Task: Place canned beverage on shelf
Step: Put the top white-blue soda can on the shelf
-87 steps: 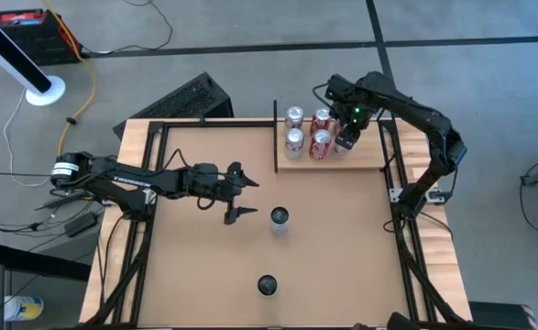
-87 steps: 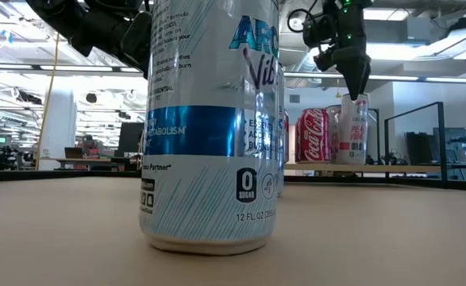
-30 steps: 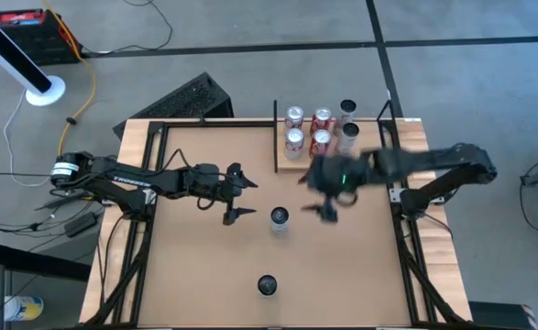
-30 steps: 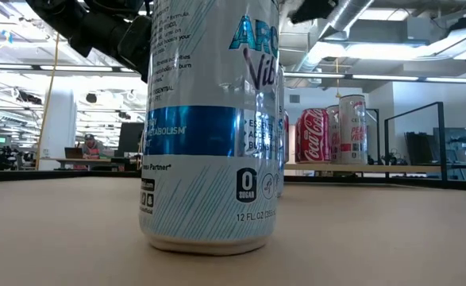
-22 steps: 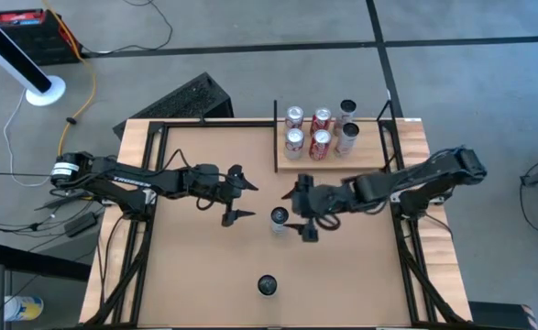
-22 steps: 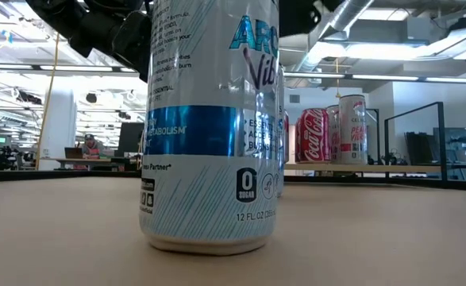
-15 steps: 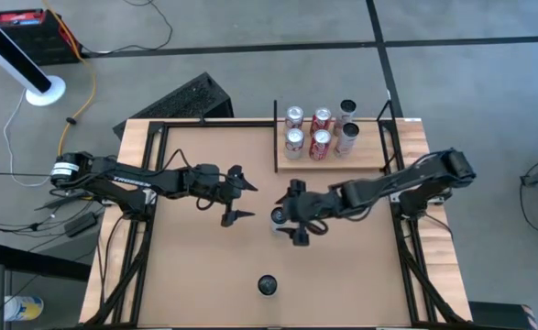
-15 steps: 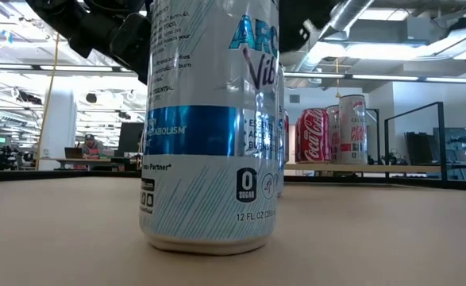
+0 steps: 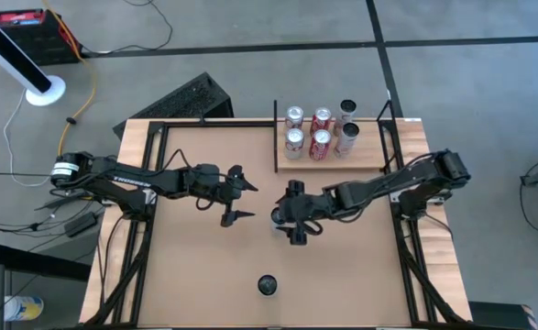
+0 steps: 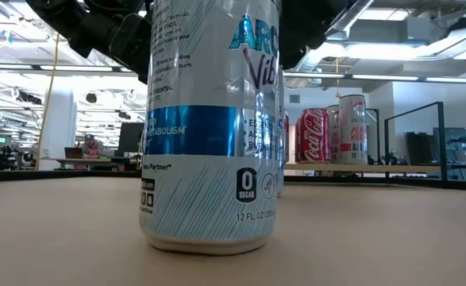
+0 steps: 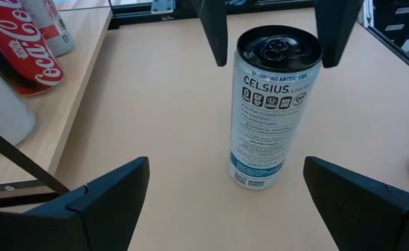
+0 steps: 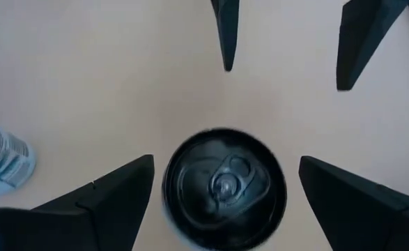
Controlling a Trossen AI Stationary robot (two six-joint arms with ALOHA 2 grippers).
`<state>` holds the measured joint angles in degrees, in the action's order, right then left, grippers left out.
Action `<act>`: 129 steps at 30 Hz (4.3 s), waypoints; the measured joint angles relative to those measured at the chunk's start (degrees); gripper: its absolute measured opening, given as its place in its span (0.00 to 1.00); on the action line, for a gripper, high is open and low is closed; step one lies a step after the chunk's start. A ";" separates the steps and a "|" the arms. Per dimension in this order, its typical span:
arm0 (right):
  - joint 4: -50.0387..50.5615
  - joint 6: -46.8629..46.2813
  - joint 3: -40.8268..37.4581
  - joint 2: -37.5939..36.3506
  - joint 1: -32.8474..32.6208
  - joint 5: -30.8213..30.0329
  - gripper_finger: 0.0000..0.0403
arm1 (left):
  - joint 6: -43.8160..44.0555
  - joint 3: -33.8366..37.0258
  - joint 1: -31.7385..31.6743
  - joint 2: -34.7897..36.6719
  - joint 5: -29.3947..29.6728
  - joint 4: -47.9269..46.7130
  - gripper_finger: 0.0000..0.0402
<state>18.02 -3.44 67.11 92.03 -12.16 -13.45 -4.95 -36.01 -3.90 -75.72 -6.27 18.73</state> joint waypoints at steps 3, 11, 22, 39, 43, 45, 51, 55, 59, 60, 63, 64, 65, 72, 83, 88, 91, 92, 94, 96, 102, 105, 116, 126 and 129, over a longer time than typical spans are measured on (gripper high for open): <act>1.73 -0.42 0.02 0.39 0.00 0.07 0.91 | -0.23 0.00 0.00 0.00 0.01 0.01 0.91; 0.74 -0.38 0.13 2.31 0.31 1.14 0.80 | -0.42 0.00 0.00 0.00 0.01 0.22 0.91; 3.39 0.48 0.50 0.85 0.10 1.61 0.75 | -0.42 0.00 -0.02 0.00 0.07 0.17 0.91; 38.99 -5.09 1.16 -29.50 5.07 1.08 0.73 | -0.20 0.00 -0.26 0.00 0.95 0.52 0.91; 46.00 -5.18 1.16 -34.83 9.64 0.80 0.73 | -0.17 0.00 -0.35 0.00 1.02 0.81 0.91; 48.37 -5.06 1.16 -37.06 12.64 -0.24 0.73 | -0.18 0.00 -0.35 0.00 1.01 1.27 0.91; 52.46 -0.43 1.16 -41.59 23.37 -1.92 0.72 | -0.39 -0.02 -0.35 0.00 1.00 1.30 0.91; 52.06 4.13 0.84 -43.64 31.56 -1.90 0.72 | -0.39 -0.02 -0.35 0.00 0.67 1.28 0.91; 50.13 8.51 -2.35 -45.62 40.86 -1.76 0.72 | -0.42 -0.02 -0.35 0.00 0.66 1.26 0.91; 49.14 9.78 -3.34 -46.07 43.17 -1.52 0.72 | -0.42 -0.02 -0.35 0.00 0.65 1.27 0.91; 44.40 14.37 -6.28 -46.87 50.03 1.83 0.72 | -0.57 -0.02 -0.52 0.00 0.60 1.28 0.91; 42.91 15.67 -7.28 -46.83 52.41 3.61 0.72 | -0.55 -0.02 -0.64 0.00 0.61 1.28 0.91; 41.67 16.83 -8.24 -46.63 54.84 5.36 0.72 | -0.40 -0.02 -0.77 0.00 0.61 1.28 0.91; 35.52 22.91 -13.14 -43.73 70.36 14.86 0.72 | 1.03 -0.02 -0.98 0.00 -0.19 1.24 0.91; 35.26 21.63 -13.32 -44.47 72.24 19.78 0.73 | 0.28 -0.04 -0.98 0.00 -0.38 1.70 0.91; 35.55 18.48 -16.65 -44.02 72.19 19.54 0.74 | 0.61 -0.04 -0.98 0.00 -0.59 1.30 0.91; 33.04 18.26 -18.84 -44.27 72.22 19.56 0.74 | 0.61 -0.04 -0.98 0.00 -0.63 1.30 0.91; 32.34 18.02 -19.34 -44.36 72.22 19.55 0.74 | 0.61 -0.04 -0.98 0.00 -0.64 1.29 0.91; 31.92 17.96 -19.41 -44.31 72.22 19.54 0.74 | 0.61 -0.04 -0.98 0.00 -0.65 1.28 0.91; 31.72 18.00 -19.51 -44.48 72.22 19.55 0.74 | 0.63 -0.04 -0.98 0.00 -0.67 1.28 0.91; 32.32 18.56 -19.60 -45.25 72.21 19.54 0.77 | 0.76 -0.04 -0.98 0.00 -0.69 1.28 0.91; 32.69 18.58 -19.63 -45.38 72.19 19.54 0.79 | 0.83 -0.04 -0.98 0.00 -0.70 1.28 0.91; 33.08 16.80 -19.80 -45.25 71.15 16.39 0.92 | 0.86 -0.04 -0.98 0.00 -0.75 1.27 0.91; 33.49 15.05 -15.91 -45.34 69.79 16.39 0.99 | 0.85 -0.04 -0.98 0.00 -0.71 1.28 0.91; 33.89 15.04 -13.72 -45.85 69.81 16.37 0.99 | 0.85 -0.04 -0.98 0.00 -0.71 1.28 0.91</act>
<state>51.91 11.60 53.39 46.18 57.64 2.92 -4.10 -36.05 -4.89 -75.72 -6.98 20.01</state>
